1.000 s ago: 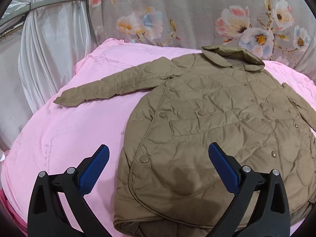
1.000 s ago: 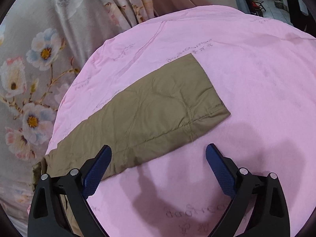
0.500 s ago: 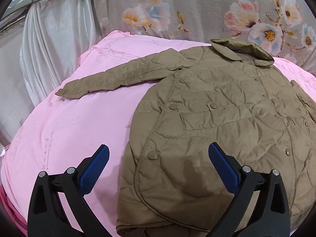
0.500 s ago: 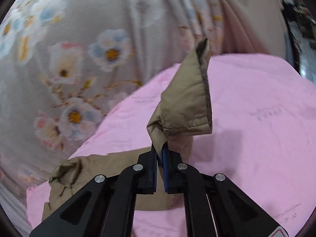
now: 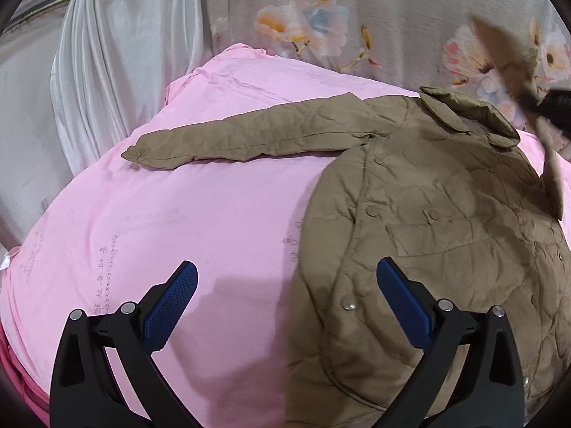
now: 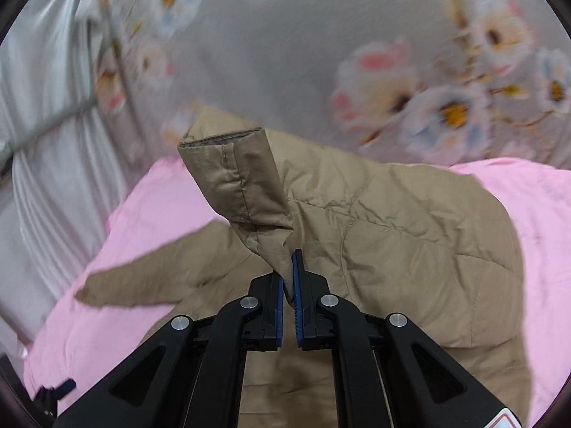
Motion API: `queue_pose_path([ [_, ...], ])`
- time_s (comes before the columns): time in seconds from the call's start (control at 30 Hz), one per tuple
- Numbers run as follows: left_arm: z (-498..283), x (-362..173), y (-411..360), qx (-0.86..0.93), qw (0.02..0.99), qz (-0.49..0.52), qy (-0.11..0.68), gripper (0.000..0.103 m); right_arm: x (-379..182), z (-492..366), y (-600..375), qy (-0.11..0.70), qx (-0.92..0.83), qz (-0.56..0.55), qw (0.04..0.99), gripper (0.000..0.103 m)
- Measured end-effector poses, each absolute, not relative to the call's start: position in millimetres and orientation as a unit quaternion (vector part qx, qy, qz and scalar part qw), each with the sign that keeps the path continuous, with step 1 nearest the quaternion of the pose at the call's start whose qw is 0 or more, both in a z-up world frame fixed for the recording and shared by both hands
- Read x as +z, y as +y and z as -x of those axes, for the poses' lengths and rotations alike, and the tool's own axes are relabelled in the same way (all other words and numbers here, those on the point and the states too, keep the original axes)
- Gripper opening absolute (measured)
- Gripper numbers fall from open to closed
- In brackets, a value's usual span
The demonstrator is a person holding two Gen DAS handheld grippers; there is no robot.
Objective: Fold large clothes
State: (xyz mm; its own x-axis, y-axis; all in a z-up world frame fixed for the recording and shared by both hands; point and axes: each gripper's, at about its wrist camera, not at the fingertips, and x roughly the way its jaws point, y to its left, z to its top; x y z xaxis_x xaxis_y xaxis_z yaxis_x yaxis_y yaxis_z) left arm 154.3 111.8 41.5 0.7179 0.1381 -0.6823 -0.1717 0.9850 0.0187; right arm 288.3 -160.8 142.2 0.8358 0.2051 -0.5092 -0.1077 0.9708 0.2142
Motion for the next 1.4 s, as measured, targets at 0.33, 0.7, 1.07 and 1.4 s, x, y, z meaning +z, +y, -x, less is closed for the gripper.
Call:
queue_pose_path([
  [0.33, -191.4, 60.9, 111.9, 0.027, 0.930, 0.045, 0.363, 0.098, 98.8, -295.0, -101.0, 0.310, 0.136, -0.058, 0.939, 0.058],
  [0.7, -309.9, 34.7, 47.7, -0.097, 0.872, 0.142, 0.457, 0.098, 88.6, -254.4, -278.8, 0.309, 0.012, -0.271, 0.912, 0.063],
  [1.07, -350.7, 27.9, 35.9, -0.081, 0.862, 0.163, 0.473, 0.007, 8.2, -261.9, -407.7, 0.303, -0.078, -0.486, 0.816, 0.047],
  [1.4, -345.1, 54.0, 24.8, -0.038, 0.915, 0.059, 0.397, 0.001, 50.8, -263.2, -390.3, 0.271, -0.075, -0.351, 0.893, 0.005],
])
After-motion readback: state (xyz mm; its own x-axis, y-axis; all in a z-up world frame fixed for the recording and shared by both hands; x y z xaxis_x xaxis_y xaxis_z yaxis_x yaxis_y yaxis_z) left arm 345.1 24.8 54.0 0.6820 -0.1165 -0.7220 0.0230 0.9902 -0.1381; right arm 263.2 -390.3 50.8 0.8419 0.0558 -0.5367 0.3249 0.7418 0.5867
